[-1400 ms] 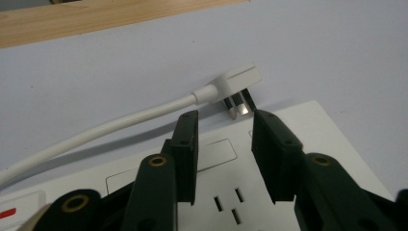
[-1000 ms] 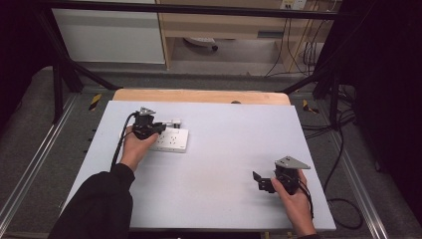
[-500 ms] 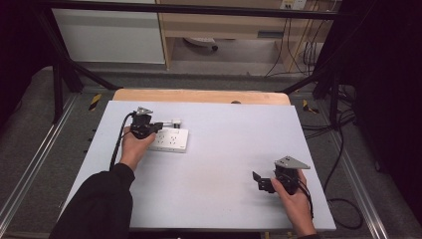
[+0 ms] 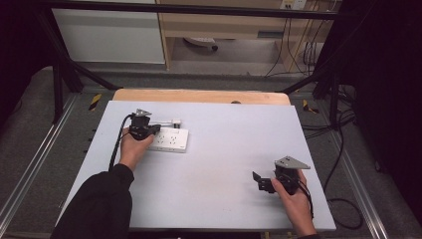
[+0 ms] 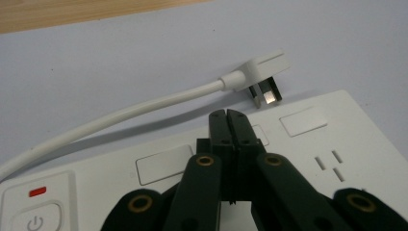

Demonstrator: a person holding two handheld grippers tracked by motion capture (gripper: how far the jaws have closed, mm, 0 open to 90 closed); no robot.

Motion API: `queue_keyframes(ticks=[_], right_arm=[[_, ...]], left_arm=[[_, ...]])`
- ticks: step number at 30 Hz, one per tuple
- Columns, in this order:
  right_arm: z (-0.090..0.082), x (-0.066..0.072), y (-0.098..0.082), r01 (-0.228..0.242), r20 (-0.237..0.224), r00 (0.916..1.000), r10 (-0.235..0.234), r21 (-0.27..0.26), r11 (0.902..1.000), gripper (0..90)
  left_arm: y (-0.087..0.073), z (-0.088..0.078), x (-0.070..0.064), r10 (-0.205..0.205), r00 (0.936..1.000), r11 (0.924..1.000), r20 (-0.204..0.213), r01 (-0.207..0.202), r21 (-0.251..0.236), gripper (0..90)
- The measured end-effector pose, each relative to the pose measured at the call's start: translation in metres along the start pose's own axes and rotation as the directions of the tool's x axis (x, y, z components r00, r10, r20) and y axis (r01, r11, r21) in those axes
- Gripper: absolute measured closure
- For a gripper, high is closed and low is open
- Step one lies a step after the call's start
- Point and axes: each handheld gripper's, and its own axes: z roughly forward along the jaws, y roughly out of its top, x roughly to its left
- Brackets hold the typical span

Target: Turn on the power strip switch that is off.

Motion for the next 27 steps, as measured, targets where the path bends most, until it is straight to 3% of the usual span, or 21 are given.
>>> queue_keyframes(ticks=[27], right_arm=[[-0.0001, 0.0017, 0.0000, 0.003, -0.007, 1.0000, -0.003, 0.006, 1.0000, 2.8]], left_arm=[[-0.0004, 0.0026, -0.0019, 0.010, 0.9999, 0.9999, -0.002, -0.010, -0.001, 90.0]])
